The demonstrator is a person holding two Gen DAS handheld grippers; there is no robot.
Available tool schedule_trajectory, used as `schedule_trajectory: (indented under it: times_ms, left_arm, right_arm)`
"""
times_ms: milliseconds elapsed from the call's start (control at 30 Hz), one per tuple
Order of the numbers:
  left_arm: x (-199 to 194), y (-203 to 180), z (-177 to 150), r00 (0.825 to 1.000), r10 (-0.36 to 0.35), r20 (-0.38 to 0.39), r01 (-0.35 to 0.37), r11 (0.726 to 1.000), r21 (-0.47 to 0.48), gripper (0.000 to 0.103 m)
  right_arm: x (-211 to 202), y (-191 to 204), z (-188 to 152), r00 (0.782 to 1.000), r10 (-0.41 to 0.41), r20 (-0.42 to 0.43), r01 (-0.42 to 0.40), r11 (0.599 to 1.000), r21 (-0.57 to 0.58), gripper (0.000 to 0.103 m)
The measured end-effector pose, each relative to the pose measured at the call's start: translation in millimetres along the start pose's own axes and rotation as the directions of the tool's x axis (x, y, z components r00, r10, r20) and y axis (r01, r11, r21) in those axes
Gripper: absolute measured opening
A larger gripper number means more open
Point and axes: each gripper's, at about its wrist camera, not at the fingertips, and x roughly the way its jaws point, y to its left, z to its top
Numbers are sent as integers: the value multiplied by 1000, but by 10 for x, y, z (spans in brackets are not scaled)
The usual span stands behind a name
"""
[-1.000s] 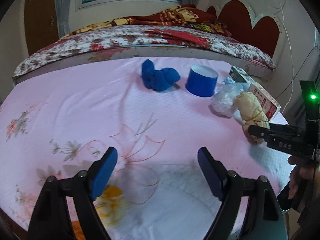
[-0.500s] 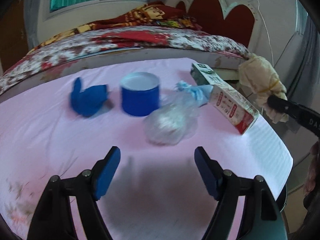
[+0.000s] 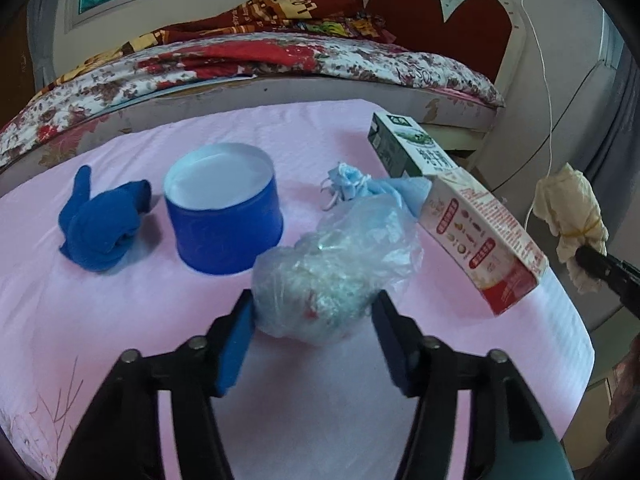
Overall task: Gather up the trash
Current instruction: 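Grasp the beige cloth bundle with the right gripper while the left gripper grasps the clear plastic bag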
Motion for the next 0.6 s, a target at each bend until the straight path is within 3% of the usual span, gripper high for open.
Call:
schedule_trajectory:
  times_ms: [233,600]
  left_arm:
    - [-36,-81,4,999,-46,7,45,999,23,45]
    - [-636,-266,-269,995,-37,97,31,998,56,44]
  right_arm:
    - [-35,0,-50,1000,7,-7,-7,1000,-2,27]
    - [-549,-391,-326,1000,-14,3,13,1000,18,27]
